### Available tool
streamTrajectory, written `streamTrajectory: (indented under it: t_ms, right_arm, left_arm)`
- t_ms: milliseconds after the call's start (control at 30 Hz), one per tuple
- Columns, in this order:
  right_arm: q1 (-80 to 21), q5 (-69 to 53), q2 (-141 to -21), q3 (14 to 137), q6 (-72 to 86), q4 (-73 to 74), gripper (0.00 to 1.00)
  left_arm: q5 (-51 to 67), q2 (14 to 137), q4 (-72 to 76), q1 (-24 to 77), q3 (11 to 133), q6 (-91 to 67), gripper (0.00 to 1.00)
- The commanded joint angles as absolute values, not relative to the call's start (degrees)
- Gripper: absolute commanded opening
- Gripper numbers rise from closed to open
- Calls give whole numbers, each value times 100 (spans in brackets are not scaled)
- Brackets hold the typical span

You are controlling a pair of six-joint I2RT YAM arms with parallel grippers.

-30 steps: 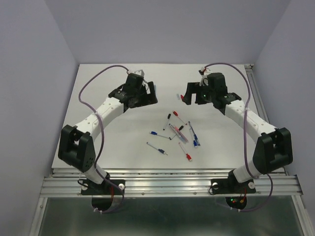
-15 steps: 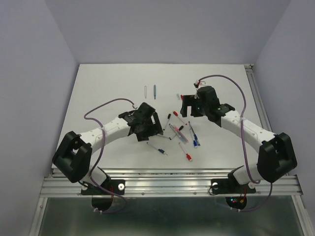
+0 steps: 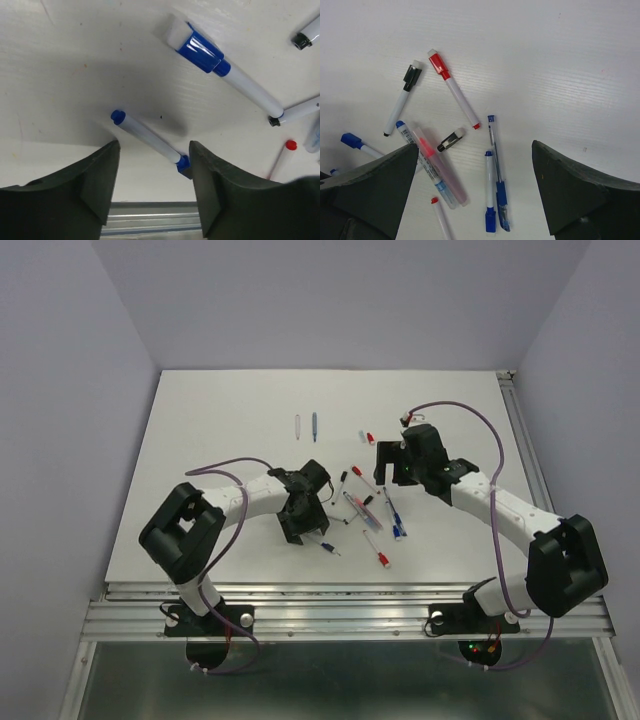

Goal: Open the pen caps

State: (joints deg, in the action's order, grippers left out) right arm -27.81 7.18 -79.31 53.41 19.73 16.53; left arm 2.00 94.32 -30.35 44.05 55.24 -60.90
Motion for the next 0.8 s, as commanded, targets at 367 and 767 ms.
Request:
streamTrajectory:
  t_ms: [367,767]
  right_arm:
    - [-2769,958,-7699,5177,2057,1573,100]
    - [-2777,-1879,-7005,4588,1608,440,100]
  left_arm:
    - [-431,10423,-3665,4430,5836,-5871,43]
    - [-457,10274,-3463,4421,5739,-5880,0]
